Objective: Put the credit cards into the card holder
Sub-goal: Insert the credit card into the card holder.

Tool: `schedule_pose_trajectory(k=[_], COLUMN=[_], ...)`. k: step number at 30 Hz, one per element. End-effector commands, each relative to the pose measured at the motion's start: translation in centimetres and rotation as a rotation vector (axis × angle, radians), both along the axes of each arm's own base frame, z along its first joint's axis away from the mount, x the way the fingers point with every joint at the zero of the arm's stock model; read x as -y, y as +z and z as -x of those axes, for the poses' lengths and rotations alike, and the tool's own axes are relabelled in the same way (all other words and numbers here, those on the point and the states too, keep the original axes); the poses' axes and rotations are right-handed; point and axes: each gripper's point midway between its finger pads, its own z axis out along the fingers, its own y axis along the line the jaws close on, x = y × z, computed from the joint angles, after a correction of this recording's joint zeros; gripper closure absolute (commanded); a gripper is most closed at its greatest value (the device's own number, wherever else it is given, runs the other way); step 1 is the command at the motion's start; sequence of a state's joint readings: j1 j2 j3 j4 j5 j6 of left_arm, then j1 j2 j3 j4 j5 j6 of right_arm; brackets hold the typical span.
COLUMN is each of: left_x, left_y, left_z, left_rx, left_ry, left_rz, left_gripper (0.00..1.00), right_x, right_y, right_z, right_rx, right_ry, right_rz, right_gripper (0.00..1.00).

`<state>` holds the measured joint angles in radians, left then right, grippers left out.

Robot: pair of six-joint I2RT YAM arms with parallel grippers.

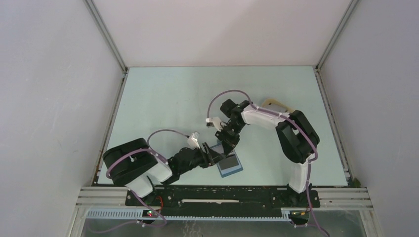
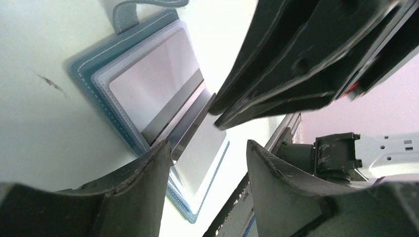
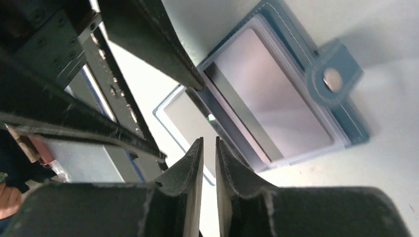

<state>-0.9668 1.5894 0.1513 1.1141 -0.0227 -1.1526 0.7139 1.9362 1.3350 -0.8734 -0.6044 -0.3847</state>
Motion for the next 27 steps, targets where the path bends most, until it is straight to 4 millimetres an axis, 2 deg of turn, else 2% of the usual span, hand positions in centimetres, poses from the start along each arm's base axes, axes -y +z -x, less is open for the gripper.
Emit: schedule_pose_trajectory(k=[1, 5, 7, 10, 13, 15, 17, 18, 19, 21, 23, 27], left_x=[0.1, -0.1, -0.4, -1.2, -2.3, -3.1, -3.8, -3.8, -3.7, -3.0, -2.3, -0.3], left_y=[1.9, 3.3, 4.1, 5.9, 7.5, 8.9, 9.2, 9.4, 9.3, 9.2, 8.4, 7.1], left_z=[-0.2, -0.4, -0.6, -1.2, -1.9, -2.4, -2.9, -3.0, -2.9, -2.6, -2.5, -2.5], left_rx=[0.136, 0.222, 0.287, 0.401, 0.540, 0.608, 0.610, 0.613, 0.608, 0.596, 0.555, 0.462], left_ry=[-0.046, -0.066, -0.076, -0.069, -0.069, -0.054, -0.021, -0.025, -0.050, -0.111, -0.157, -0.248], left_rz=[-0.011, -0.037, -0.067, -0.117, -0.215, -0.256, -0.290, -0.300, -0.305, -0.294, -0.293, -0.258], left_gripper=[0.38, 0.38, 0.38, 0.39, 0.39, 0.38, 0.31, 0.28, 0.28, 0.30, 0.41, 0.68], right_x=[0.6, 2.4, 3.4, 4.4, 4.5, 4.7, 5.5, 5.8, 6.0, 5.8, 5.3, 4.6], right_y=[5.8, 9.1, 11.3, 13.4, 14.2, 13.5, 11.2, 10.0, 9.1, 7.9, 6.5, 3.4], right_z=[-1.1, -2.5, -2.2, -0.9, 0.7, 2.8, 5.5, 6.2, 6.1, 5.6, 4.9, 5.5], right_rx=[0.038, 0.102, 0.165, 0.287, 0.468, 0.598, 0.673, 0.680, 0.683, 0.687, 0.720, 0.699], right_ry=[0.005, -0.035, -0.018, 0.047, 0.160, 0.352, 0.583, 0.647, 0.671, 0.684, 0.717, 0.827], right_rz=[-0.193, -0.303, -0.378, -0.472, -0.573, -0.680, -0.728, -0.713, -0.676, -0.613, -0.532, -0.423], right_gripper=[0.77, 0.77, 0.76, 0.72, 0.70, 0.66, 0.62, 0.62, 0.64, 0.75, 0.81, 0.91])
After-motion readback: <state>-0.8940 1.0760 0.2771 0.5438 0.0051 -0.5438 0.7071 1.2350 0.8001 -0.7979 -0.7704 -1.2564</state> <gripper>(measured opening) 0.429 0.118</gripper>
